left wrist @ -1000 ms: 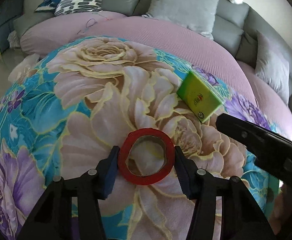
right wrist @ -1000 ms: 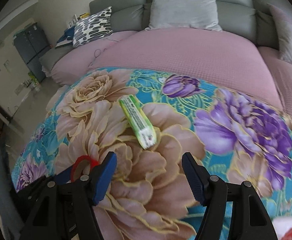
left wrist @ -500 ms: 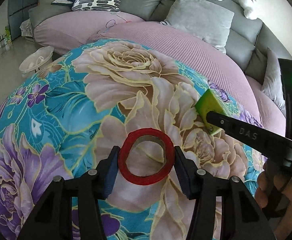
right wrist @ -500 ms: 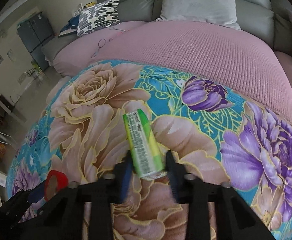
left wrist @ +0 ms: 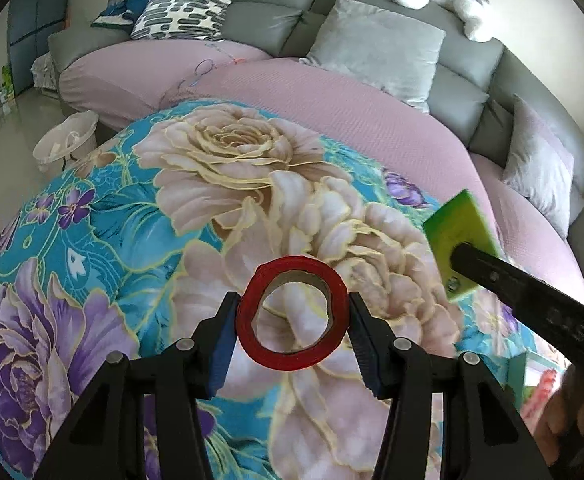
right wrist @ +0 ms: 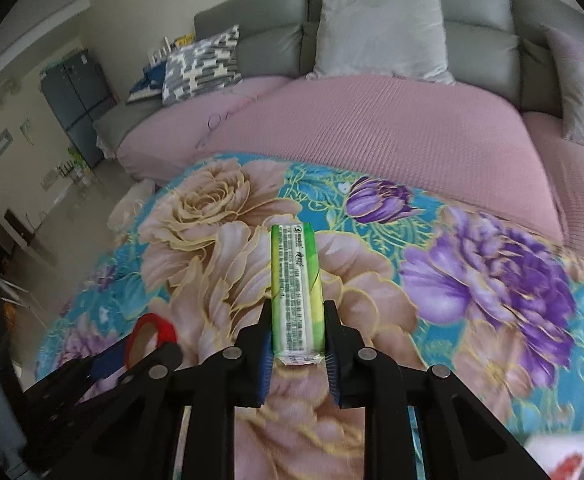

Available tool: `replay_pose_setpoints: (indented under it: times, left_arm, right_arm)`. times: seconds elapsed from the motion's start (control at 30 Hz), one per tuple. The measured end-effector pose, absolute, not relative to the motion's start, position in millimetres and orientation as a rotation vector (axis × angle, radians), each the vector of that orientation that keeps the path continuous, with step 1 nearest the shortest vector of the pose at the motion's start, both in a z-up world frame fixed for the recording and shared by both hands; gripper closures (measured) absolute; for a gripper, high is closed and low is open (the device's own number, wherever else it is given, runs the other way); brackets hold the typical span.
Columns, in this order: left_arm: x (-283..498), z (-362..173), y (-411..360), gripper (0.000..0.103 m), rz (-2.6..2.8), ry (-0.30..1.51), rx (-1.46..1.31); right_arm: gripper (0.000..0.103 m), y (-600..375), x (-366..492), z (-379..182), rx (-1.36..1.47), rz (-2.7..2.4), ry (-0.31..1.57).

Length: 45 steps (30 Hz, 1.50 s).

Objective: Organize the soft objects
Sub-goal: 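Carry the tube and red tape roll over the tray with both tools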

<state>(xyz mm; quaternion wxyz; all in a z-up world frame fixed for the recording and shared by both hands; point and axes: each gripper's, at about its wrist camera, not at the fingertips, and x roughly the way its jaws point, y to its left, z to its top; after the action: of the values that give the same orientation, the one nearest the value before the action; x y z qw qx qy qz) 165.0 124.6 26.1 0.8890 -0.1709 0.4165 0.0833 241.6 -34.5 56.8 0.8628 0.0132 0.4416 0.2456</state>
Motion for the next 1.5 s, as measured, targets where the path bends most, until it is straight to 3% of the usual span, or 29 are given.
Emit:
replay_pose_setpoints:
  times: [0.67,1.07,1.5]
  left_arm:
    - [96,104,-2,0.049,-0.074,0.720,-0.131]
    - [56,124,-90,0.049,-0.257,0.670,-0.013]
    - [43,91,-197,0.049,-0.441,0.732,0.100]
  right_arm:
    - [0.080,-216,28,174,0.216,0.189,0.636]
    - [0.080,-303,-40,156,0.317,-0.075,0.605]
    - [0.080,-364,-43,99,0.413,-0.238,0.675]
